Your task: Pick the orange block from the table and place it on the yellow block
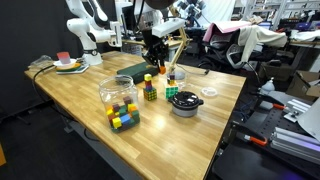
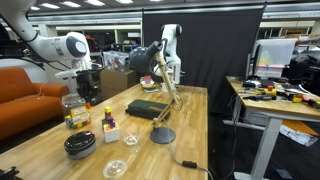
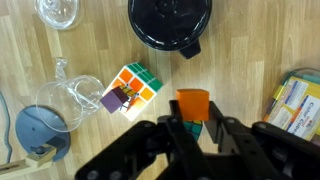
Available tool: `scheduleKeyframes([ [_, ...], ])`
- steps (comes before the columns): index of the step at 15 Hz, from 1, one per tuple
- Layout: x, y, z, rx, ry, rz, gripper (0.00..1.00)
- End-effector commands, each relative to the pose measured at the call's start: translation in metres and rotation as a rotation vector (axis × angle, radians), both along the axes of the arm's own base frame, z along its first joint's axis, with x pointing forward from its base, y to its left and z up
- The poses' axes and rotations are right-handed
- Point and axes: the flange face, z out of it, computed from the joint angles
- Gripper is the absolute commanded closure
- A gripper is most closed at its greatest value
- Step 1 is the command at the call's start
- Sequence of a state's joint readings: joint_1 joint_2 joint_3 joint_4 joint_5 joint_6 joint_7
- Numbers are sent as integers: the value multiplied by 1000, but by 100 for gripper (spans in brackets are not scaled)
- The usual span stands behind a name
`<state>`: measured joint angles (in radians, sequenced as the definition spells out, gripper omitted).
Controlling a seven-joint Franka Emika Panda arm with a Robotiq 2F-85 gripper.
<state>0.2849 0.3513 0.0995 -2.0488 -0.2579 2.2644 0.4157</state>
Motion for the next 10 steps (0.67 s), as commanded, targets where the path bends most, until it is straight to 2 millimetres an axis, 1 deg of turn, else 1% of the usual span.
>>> scheduleKeyframes([
  [1, 0, 0, 0, 0, 0, 0, 71],
  [4, 0, 0, 0, 0, 0, 0, 71],
  [5, 0, 0, 0, 0, 0, 0, 93],
  [10, 25, 4, 7, 28, -40, 14, 93],
])
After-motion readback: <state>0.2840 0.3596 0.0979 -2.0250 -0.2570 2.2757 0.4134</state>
